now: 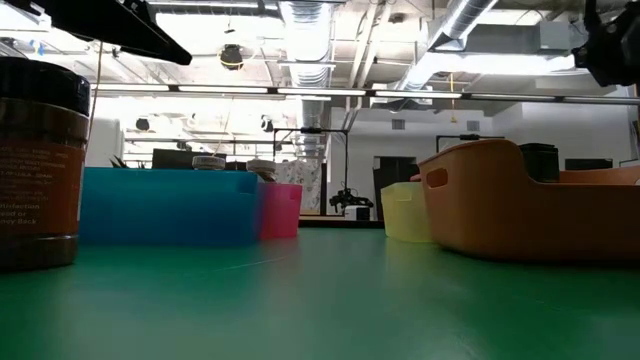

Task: Sort spices by type
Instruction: Put the left black seasoning can into the orange bin

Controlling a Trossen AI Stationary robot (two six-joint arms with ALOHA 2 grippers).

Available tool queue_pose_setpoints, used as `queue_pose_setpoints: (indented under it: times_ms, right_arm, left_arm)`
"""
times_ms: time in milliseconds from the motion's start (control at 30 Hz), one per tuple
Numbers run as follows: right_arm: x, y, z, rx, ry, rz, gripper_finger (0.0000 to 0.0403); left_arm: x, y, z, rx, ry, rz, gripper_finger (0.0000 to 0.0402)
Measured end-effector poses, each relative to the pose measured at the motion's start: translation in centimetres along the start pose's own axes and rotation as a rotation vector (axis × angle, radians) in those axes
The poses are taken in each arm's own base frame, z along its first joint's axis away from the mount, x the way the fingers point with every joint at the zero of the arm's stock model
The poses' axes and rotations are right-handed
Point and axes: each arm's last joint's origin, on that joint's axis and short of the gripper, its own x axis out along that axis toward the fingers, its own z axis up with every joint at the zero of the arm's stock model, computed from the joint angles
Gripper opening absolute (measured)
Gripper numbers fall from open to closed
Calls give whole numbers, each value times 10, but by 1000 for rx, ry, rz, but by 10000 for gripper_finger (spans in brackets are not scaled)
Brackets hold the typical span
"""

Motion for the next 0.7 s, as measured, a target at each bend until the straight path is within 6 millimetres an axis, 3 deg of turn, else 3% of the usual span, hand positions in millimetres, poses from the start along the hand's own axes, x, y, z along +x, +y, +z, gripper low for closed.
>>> queue_pose_setpoints:
  times_ms: [67,400,700]
  right_arm:
    - [0,0,1,-7,1,0,148]
    - [-3,11,23,-41,23,45,155]
    - [-42,18,37,-93,0,61,148]
  left_arm:
    - [0,0,0,0,0,0,283]
    - [0,0,0,6,0,0,283]
    - [0,0,-1,6,12,1,283]
